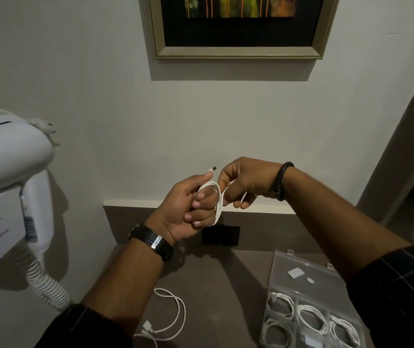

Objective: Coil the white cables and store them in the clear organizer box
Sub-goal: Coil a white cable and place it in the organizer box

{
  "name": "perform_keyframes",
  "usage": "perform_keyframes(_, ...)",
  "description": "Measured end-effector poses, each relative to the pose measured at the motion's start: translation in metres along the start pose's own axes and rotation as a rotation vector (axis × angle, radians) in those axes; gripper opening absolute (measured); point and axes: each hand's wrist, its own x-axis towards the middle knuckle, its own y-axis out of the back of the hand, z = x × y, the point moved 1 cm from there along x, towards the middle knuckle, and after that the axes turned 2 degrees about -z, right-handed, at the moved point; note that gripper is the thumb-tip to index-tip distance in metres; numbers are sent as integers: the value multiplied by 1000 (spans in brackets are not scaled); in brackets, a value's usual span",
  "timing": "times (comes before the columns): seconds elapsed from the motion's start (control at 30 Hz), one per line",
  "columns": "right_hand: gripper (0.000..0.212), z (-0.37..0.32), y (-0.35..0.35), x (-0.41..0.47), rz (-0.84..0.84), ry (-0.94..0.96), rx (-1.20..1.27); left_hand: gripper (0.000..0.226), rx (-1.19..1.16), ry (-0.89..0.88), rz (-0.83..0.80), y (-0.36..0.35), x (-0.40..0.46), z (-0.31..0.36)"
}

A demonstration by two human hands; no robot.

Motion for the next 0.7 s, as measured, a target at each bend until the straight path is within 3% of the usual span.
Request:
perform_keyframes(0.17, 45, 0, -14, -3, 2, 76, 415, 45, -73, -51, -60, 4, 0, 0)
perform_keyframes(0.43, 62, 24, -54, 2, 322, 239, 1056, 40, -131, -164, -102, 5, 0, 8)
perform_keyframes(0.6, 67, 30, -73, 13, 558, 100, 1238, 40, -125, -191, 28, 5, 7, 1)
perform_keyframes(0.7, 55, 36, -82, 20, 646, 9, 1308, 39, -111, -147, 74, 2, 11, -10)
